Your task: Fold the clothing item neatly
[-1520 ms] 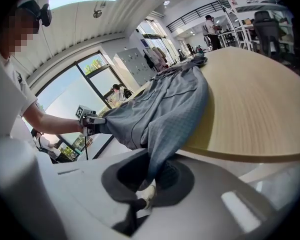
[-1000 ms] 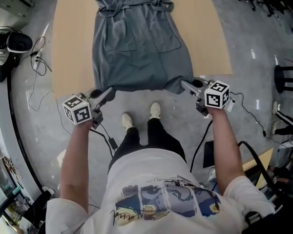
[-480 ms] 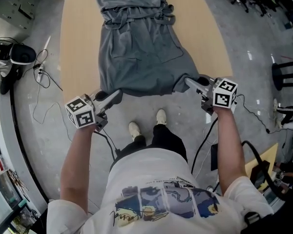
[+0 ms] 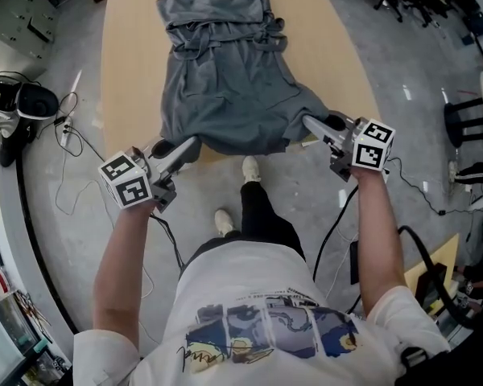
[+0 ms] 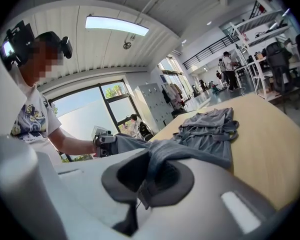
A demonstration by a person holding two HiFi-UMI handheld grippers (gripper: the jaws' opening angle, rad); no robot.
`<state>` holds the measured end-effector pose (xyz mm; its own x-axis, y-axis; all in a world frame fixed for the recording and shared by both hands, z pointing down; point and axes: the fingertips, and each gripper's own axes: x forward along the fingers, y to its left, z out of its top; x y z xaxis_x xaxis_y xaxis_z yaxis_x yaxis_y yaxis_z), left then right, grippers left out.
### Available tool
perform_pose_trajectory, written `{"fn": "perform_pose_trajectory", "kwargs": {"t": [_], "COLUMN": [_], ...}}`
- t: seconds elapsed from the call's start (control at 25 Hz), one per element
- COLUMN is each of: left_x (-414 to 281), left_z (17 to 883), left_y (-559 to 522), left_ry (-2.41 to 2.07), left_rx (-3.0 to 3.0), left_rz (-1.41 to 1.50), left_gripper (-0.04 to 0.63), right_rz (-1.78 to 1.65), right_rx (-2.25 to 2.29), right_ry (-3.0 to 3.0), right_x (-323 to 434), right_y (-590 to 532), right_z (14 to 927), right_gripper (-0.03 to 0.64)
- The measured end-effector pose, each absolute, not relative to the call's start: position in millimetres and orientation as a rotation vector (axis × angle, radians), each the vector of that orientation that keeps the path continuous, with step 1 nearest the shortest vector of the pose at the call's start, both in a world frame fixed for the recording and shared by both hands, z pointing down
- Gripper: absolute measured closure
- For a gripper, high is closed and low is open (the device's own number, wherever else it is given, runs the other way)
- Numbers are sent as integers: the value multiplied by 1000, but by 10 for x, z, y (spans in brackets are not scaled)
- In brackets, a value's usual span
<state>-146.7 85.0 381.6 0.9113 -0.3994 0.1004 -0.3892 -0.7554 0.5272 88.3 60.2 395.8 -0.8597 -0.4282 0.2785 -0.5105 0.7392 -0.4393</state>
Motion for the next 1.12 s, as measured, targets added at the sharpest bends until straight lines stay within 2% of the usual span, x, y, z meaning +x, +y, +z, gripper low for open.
{"fn": "perform_pose_trajectory", "kwargs": {"t": [0.44, 1.12], "left_x": [-1516, -1591], "left_z": [3477, 3316], "left_y": [139, -1344], "left_ry": [-653, -844], "left_rx": [2489, 2503], "left_rz": [-104, -84], "left_gripper": [572, 572], "right_rz": [672, 581], "right_rx": [645, 529], "right_ry": [-2851, -2860], "right_x": [913, 883], "right_y": [-193, -1753], "right_z": [3578, 3540], "right_gripper": [611, 611]}}
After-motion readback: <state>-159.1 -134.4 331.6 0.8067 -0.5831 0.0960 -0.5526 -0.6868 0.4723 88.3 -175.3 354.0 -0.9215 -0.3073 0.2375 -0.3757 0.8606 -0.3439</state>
